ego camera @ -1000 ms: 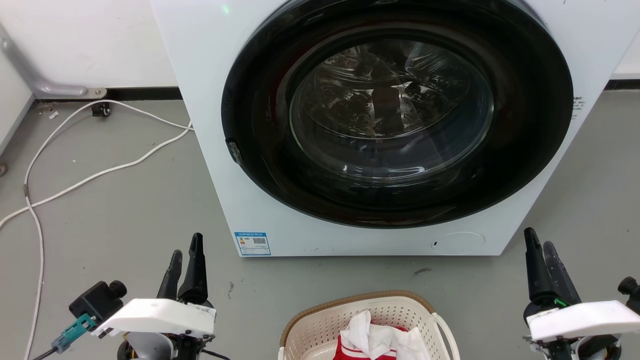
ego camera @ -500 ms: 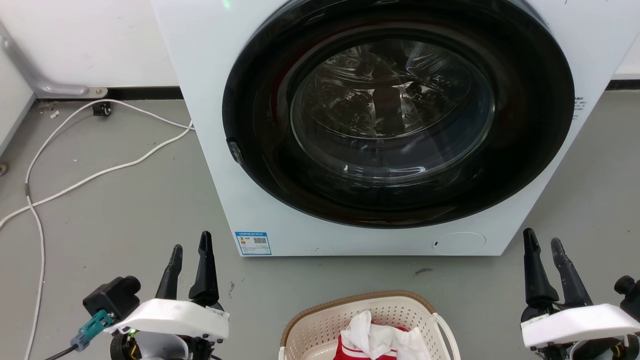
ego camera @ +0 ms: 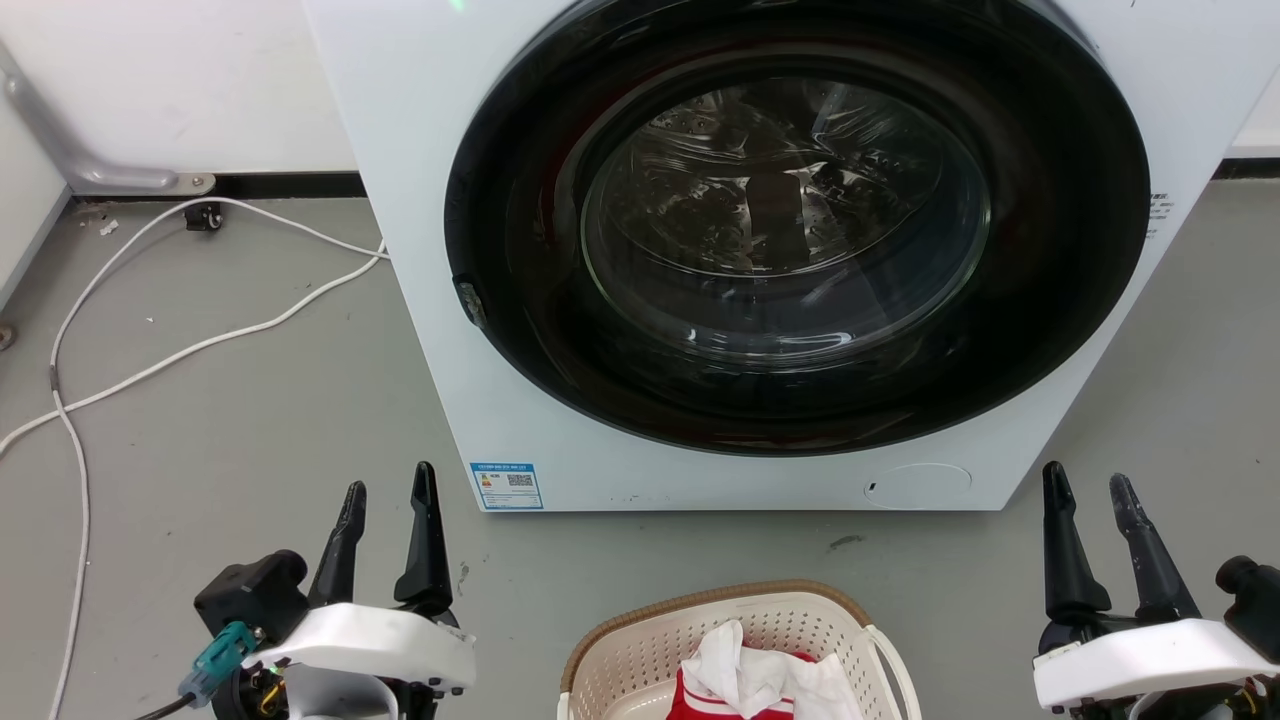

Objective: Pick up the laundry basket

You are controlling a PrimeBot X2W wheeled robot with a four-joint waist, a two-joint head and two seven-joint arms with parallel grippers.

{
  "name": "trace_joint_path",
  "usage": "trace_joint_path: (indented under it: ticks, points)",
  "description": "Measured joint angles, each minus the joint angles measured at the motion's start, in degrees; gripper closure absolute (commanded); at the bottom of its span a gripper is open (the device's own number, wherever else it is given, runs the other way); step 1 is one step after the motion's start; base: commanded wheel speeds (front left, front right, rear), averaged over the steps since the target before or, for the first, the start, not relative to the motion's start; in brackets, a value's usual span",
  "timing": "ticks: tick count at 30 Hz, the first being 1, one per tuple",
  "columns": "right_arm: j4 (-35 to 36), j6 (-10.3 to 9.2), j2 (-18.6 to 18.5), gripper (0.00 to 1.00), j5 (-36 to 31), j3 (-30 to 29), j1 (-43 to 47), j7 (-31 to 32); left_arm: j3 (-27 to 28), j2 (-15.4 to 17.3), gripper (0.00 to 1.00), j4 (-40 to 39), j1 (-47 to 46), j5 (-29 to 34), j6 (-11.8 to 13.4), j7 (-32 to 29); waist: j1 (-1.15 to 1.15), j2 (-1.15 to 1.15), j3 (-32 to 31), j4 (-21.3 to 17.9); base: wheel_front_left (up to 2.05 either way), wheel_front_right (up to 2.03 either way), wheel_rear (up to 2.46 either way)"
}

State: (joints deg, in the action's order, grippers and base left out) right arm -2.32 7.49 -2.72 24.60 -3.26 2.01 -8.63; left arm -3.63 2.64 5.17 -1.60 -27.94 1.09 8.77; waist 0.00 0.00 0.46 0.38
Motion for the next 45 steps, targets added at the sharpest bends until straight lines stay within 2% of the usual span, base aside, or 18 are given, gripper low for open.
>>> trace_joint_path:
  ticks: [13, 30, 45]
  points:
    - [0.9, 0.00, 0.0, 0.00, -5.8, -0.1, 0.7, -1.8, -1.1, 0.1, 0.00, -0.2, 0.5, 6.3, 0.4, 1.7, 0.00, 0.00, 0.0, 0.1, 0.00, 0.00, 0.00]
    - [1.9, 0.01, 0.0, 0.00, -9.5, 0.0, 1.8, -4.0, -1.9, 0.1, 0.00, 0.6, 1.1, 12.7, -0.1, 3.8, 0.00, 0.00, -0.1, 0.2, 0.00, 0.00, 0.00]
    - [1.7, 0.01, 0.0, 0.00, -14.8, 1.0, 3.0, -5.8, -3.1, 0.1, 0.00, 1.0, 1.6, 18.3, 0.5, 5.6, 0.00, 0.00, -0.3, 0.7, 0.00, 0.00, 0.00]
